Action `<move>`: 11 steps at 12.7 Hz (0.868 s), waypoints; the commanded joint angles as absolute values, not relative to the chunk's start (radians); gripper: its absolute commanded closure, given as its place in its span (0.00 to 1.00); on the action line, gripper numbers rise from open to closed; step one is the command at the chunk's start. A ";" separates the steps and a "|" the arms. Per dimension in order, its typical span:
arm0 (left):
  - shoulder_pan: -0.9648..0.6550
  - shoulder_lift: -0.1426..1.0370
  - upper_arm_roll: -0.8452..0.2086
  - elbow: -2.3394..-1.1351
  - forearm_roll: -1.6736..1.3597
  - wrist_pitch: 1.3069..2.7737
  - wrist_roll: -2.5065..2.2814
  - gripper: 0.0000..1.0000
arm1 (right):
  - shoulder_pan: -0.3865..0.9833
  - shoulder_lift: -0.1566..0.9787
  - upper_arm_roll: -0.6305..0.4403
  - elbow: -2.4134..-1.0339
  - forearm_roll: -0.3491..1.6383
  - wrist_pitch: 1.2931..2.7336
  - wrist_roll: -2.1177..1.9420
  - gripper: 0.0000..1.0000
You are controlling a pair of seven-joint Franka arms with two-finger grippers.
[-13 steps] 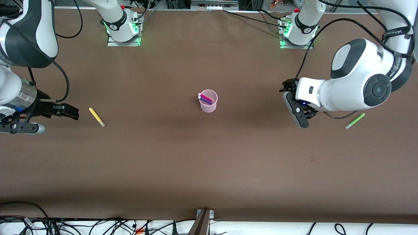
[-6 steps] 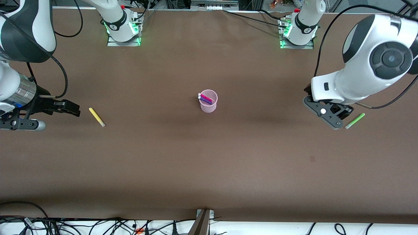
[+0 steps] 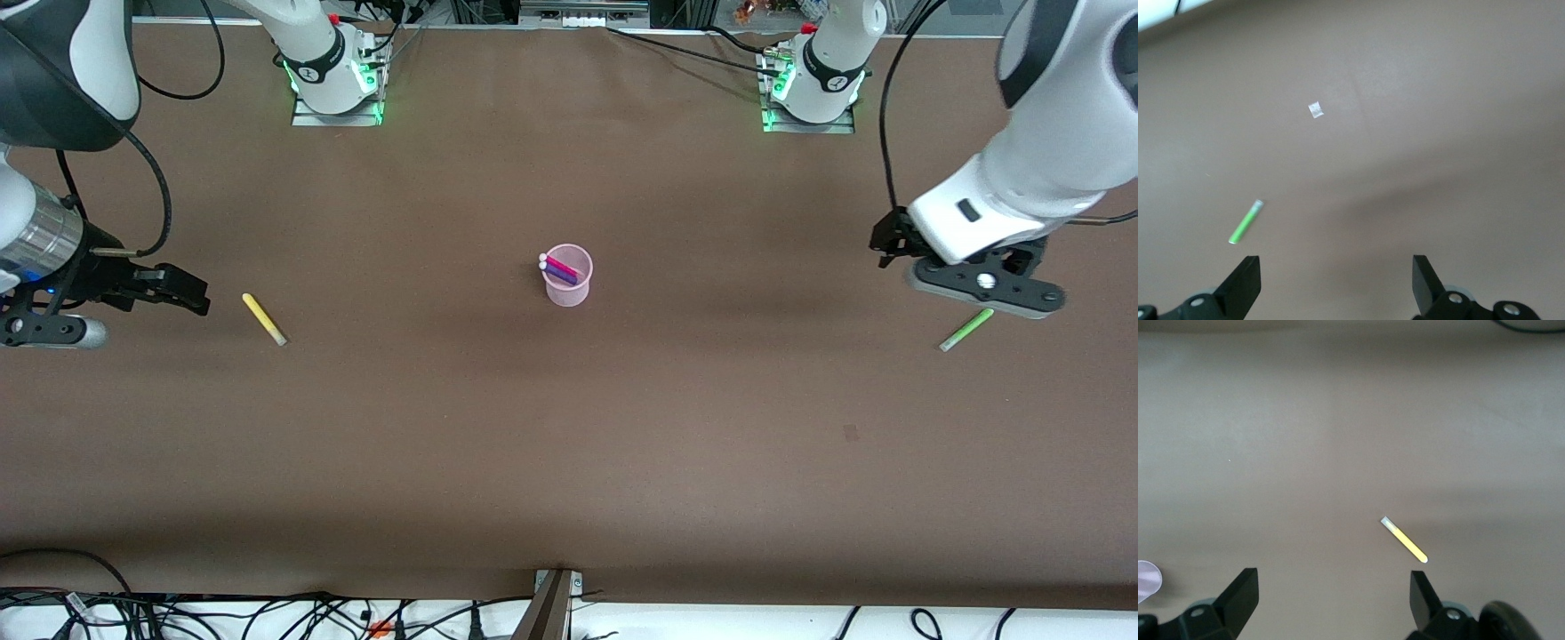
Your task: Organize pens into pink holder with both arms
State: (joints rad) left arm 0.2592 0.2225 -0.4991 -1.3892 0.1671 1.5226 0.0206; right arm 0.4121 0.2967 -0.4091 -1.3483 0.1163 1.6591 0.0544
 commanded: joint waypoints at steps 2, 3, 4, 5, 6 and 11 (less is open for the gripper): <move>0.318 0.066 -0.520 -1.494 0.062 1.510 -0.146 0.00 | 0.413 0.287 -0.405 -1.342 0.132 1.644 0.063 0.00; 0.319 0.054 -0.523 -1.503 0.025 1.509 -0.210 0.00 | 0.413 0.287 -0.405 -1.342 0.133 1.644 0.063 0.00; 0.319 0.058 -0.523 -1.499 0.025 1.512 -0.206 0.00 | 0.413 0.287 -0.405 -1.342 0.133 1.640 0.063 0.00; 0.321 0.063 -0.523 -1.497 0.025 1.514 -0.175 0.00 | 0.414 0.287 -0.405 -1.342 0.133 1.637 0.063 0.00; 0.321 0.067 -0.522 -1.502 0.026 1.519 -0.132 0.00 | 0.413 0.287 -0.405 -1.342 0.133 1.637 0.066 0.00; 0.328 0.075 -0.515 -1.494 0.031 1.509 -0.124 0.00 | 0.413 0.287 -0.405 -1.342 0.133 1.637 0.069 0.00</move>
